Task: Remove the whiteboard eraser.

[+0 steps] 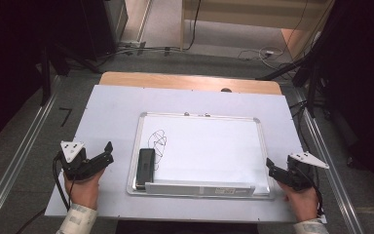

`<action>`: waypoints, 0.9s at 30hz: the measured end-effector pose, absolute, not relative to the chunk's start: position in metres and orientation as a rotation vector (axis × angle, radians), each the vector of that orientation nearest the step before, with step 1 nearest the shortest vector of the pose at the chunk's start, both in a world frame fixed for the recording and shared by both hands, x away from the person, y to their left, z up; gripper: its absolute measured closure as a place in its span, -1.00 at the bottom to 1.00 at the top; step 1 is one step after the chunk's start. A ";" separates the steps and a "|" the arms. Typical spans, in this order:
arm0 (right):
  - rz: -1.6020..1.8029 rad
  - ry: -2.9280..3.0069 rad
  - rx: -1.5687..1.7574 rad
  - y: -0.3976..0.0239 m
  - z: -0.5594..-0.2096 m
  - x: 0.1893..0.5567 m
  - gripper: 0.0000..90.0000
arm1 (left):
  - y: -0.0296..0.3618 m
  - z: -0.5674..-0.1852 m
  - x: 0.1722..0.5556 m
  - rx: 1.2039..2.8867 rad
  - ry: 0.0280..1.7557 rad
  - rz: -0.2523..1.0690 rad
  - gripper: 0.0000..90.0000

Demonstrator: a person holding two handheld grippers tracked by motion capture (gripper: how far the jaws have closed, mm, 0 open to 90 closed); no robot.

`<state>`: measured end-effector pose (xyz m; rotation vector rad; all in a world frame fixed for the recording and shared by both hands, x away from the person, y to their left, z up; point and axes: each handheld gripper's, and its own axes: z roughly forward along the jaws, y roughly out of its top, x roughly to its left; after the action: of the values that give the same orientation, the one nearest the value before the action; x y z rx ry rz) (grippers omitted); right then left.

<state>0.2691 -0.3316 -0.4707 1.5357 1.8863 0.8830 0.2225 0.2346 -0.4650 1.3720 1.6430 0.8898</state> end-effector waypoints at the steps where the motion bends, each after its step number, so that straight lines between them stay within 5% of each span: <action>1: 0.883 1.885 1.537 -0.332 -0.471 0.269 -0.56 | 0.234 -0.465 0.223 1.374 1.639 0.891 -0.85; 27: 0.879 1.882 1.535 -0.332 -0.471 0.268 -0.57 | 0.211 -0.469 0.232 1.451 1.623 0.843 -0.85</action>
<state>0.2678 -0.3323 -0.4709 1.5350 1.8820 0.8787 0.2319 0.2113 -0.4689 1.4513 1.6234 0.8430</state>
